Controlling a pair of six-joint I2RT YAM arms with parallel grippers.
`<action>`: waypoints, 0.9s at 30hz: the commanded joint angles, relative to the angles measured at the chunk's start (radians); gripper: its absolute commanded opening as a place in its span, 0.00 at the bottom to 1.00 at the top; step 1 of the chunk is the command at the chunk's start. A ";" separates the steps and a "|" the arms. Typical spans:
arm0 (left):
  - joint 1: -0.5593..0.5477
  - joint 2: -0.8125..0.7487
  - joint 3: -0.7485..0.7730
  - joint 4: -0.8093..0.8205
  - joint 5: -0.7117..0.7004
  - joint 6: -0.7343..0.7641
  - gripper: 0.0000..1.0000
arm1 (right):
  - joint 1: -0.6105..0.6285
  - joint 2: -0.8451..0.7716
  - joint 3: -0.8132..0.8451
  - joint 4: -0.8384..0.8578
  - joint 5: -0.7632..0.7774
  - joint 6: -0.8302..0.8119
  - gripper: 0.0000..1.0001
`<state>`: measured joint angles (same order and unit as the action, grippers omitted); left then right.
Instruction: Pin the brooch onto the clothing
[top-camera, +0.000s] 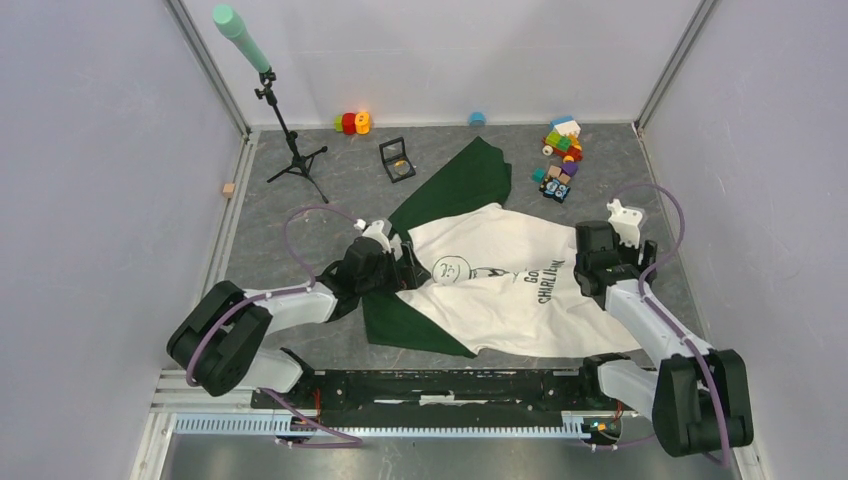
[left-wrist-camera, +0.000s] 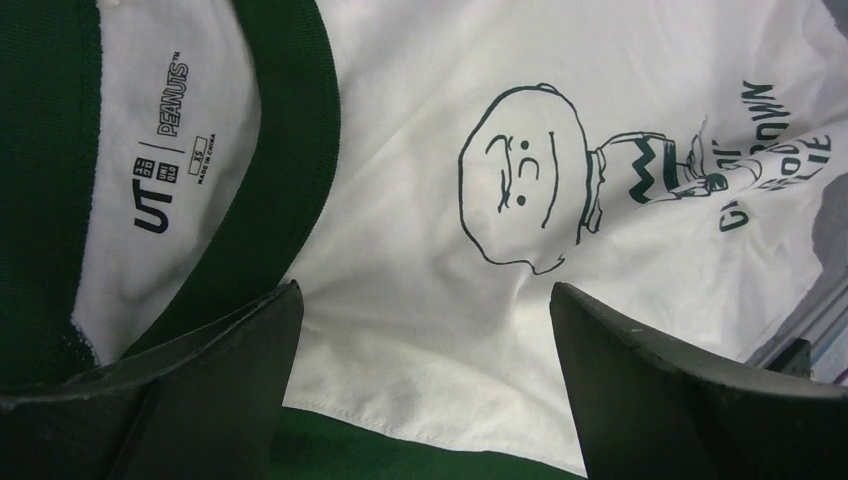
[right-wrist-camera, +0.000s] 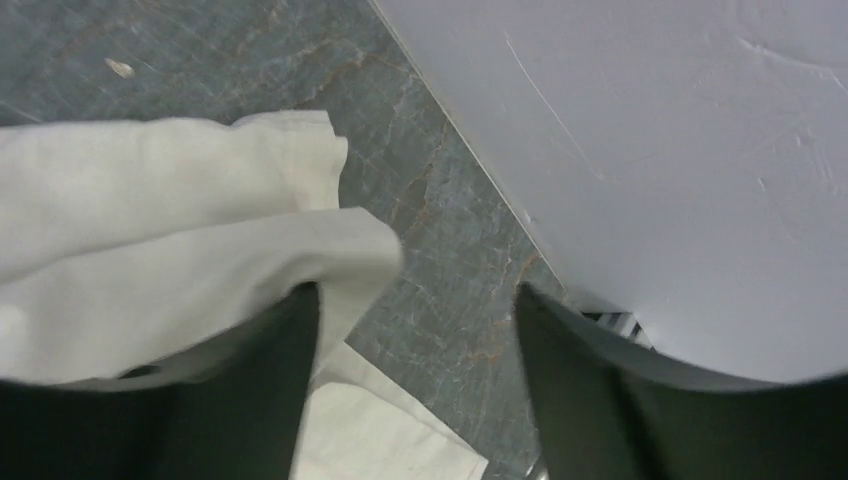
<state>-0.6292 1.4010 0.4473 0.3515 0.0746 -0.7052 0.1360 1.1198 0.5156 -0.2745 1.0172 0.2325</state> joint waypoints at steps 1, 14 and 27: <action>0.008 -0.066 0.034 -0.247 -0.071 0.080 1.00 | -0.004 -0.121 0.058 0.046 -0.065 -0.041 0.84; -0.244 -0.154 0.232 -0.170 0.011 0.071 1.00 | -0.098 0.069 0.222 0.100 -0.737 -0.107 0.92; -0.563 0.308 0.387 0.213 0.147 0.033 0.99 | -0.190 0.276 0.166 0.267 -1.091 -0.024 0.65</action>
<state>-1.1664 1.6123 0.7662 0.3847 0.1452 -0.6582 -0.0303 1.3582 0.6960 -0.1040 0.0334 0.1768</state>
